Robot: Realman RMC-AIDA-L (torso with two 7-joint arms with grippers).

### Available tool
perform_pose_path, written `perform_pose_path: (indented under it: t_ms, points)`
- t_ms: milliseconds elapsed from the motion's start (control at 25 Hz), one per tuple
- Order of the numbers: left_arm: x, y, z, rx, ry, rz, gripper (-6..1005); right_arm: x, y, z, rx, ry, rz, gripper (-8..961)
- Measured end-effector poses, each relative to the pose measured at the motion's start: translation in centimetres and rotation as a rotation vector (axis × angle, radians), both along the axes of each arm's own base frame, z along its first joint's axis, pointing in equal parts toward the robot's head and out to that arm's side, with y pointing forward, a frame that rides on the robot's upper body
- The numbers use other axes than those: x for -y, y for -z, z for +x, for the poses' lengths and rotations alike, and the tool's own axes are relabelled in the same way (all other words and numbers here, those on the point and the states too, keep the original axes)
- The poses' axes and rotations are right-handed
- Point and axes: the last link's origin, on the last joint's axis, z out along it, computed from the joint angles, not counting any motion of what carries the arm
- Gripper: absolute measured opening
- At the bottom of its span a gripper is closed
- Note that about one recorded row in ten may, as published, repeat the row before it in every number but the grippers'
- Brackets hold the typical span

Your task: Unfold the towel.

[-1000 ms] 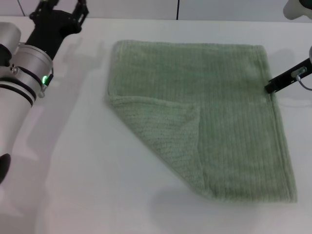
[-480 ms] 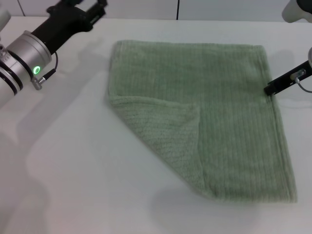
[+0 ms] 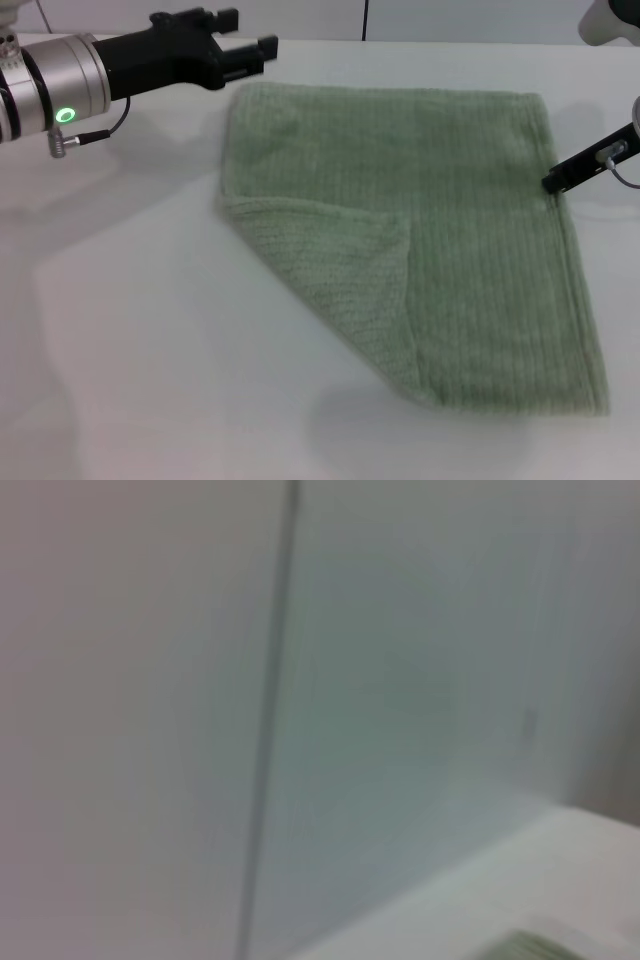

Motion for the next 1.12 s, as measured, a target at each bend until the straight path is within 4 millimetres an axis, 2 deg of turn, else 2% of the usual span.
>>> perform_pose_path:
  t_ms: [40,80,200,240,720,1120]
  points:
    - [0.0,0.0,0.0,0.000,0.000,0.000,679,0.0,0.0,0.0,0.000,0.000,0.000,-3]
    - [0.3,-0.6,1.2,-0.073,0.037,-0.111,679,0.0,0.0,0.0,0.000,0.000,0.000,-3]
    - [0.5,-0.6,1.6,-0.096,0.054,-0.164,678,0.0,0.0,0.0,-0.001,-0.001,0.001,-3]
    - [1.1,-0.2,2.3,-0.141,0.087,-0.256,678,0.0,0.0,0.0,-0.001,-0.002,0.002,-3]
    - [1.6,1.0,2.9,-0.201,0.104,-0.355,677,-0.2,0.6,-0.8,-0.003,-0.019,-0.011,-3]
    - [2.2,0.9,3.6,-0.227,0.127,-0.428,672,0.0,1.0,-0.7,-0.003,-0.022,-0.018,-2]
